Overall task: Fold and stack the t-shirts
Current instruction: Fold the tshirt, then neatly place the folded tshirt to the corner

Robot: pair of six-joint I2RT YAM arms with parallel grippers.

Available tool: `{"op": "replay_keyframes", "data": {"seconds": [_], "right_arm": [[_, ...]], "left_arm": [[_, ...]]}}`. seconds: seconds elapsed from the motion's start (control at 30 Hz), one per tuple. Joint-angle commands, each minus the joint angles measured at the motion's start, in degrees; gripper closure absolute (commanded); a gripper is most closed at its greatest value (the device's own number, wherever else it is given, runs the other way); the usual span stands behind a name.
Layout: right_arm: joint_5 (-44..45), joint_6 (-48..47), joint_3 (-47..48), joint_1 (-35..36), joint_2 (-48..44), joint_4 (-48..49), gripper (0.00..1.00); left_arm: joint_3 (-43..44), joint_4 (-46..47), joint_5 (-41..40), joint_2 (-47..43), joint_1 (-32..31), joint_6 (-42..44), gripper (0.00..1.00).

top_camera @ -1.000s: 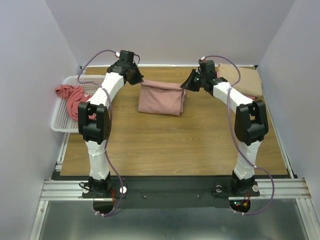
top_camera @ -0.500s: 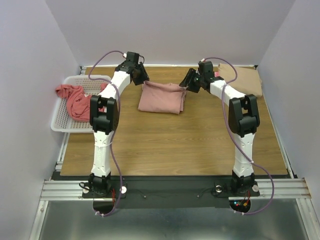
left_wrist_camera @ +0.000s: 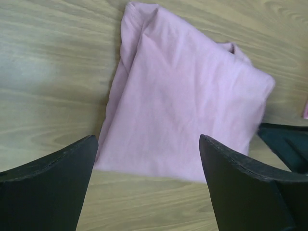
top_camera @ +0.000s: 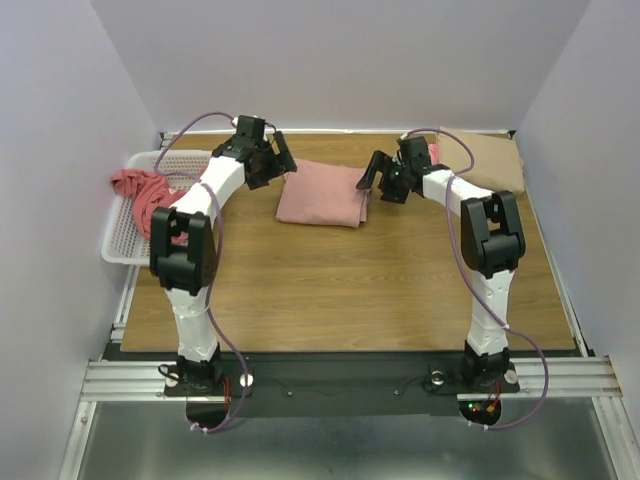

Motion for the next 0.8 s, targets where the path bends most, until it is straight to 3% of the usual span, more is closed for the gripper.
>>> {"op": "replay_keyframes", "data": {"seconds": [0.0,0.17,0.23,0.37,0.4,0.5,0.67,0.77], "right_arm": [[1.1,-1.6,-1.7,1.5,-2.5,1.0,0.00],[0.5,-0.3,0.9,3.0,1.7,0.8,0.06],[0.8,-0.1,1.3,3.5,2.8,0.5,0.11],[3.2,0.2,0.7,4.8,3.9,-0.3,0.35],[4.0,0.5,0.4,5.1,3.9,-0.3,0.48],[5.9,0.5,-0.2,5.7,4.4,-0.4,0.67],[6.2,0.3,0.7,5.9,5.4,-0.5,0.83],[6.6,-2.1,2.4,5.9,5.2,-0.5,0.98]], "left_arm": [[-14.9,7.4,-0.4,-15.1,-0.8,-2.2,0.02],[-37.1,14.0,1.8,-30.5,-2.9,-6.3,0.01],[-41.5,14.0,0.8,-35.4,-3.2,-7.4,0.02],[-49.9,12.4,-1.6,-41.8,-3.3,-8.3,0.01],[-50.8,11.4,-1.8,-43.0,-3.3,-8.5,0.01],[-53.7,10.7,-2.2,-47.5,-3.3,-9.2,0.01],[-55.4,8.3,-3.5,-53.0,-3.3,-10.0,0.01],[-55.3,5.7,-5.0,-55.2,-3.3,-10.1,0.02]]}}
